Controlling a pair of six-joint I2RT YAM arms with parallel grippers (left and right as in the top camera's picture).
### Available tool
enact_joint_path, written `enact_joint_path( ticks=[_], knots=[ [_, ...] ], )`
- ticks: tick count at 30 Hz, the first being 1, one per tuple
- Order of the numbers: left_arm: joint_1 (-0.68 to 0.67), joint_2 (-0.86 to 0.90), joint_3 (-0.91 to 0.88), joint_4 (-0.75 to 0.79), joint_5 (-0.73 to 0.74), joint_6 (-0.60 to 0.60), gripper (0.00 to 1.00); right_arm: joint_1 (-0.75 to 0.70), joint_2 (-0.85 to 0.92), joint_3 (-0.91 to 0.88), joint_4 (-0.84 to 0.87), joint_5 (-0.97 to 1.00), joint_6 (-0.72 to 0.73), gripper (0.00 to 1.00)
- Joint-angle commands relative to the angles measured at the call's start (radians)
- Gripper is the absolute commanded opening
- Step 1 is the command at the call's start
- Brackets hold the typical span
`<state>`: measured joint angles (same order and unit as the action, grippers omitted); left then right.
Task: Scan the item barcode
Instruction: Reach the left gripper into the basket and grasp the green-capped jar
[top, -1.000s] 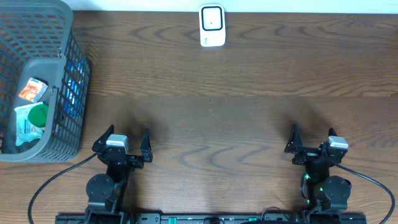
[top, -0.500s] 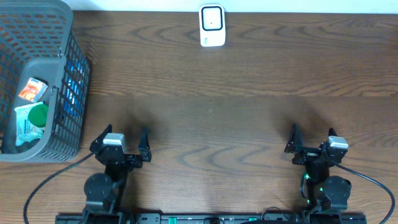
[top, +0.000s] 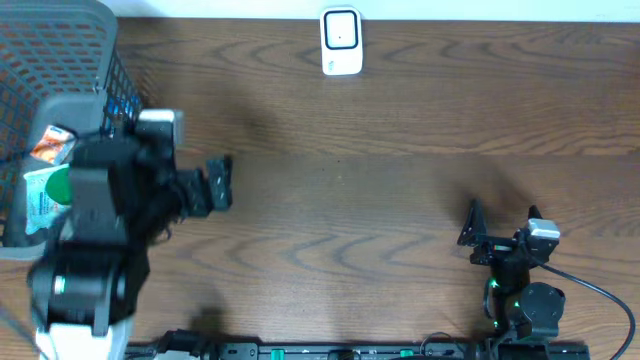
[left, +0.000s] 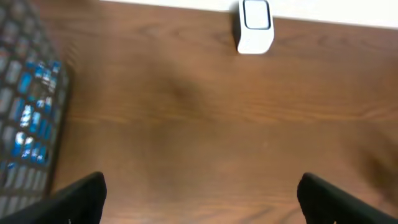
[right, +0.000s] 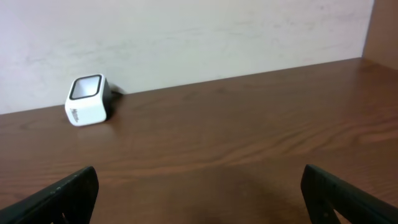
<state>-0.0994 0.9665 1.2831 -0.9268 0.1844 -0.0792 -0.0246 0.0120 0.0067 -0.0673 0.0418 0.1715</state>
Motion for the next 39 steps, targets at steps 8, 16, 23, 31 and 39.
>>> enact_joint_path(
  ticks=[8,16,23,31,39],
  knots=[
    [0.357,0.388,0.629,-0.323,-0.144,-0.219,0.98,0.006,-0.005,-0.001,-0.003,0.009,-0.012,0.99],
    [0.809,0.621,0.776,-0.516,-0.14,-0.512,0.98,0.006,-0.005,-0.001,-0.003,0.009,-0.012,0.99],
    [0.822,0.823,0.725,-0.493,-0.144,-0.45,0.98,0.006,-0.005,-0.001,-0.003,0.009,-0.012,0.99],
    [0.823,0.932,0.725,-0.432,-0.14,-0.052,0.98,0.006,-0.005,-0.001,-0.003,0.009,-0.012,0.99],
    [0.812,1.008,0.7,-0.43,-0.08,0.039,0.98,0.006,-0.005,-0.001,-0.003,0.009,-0.012,0.99]
  ],
)
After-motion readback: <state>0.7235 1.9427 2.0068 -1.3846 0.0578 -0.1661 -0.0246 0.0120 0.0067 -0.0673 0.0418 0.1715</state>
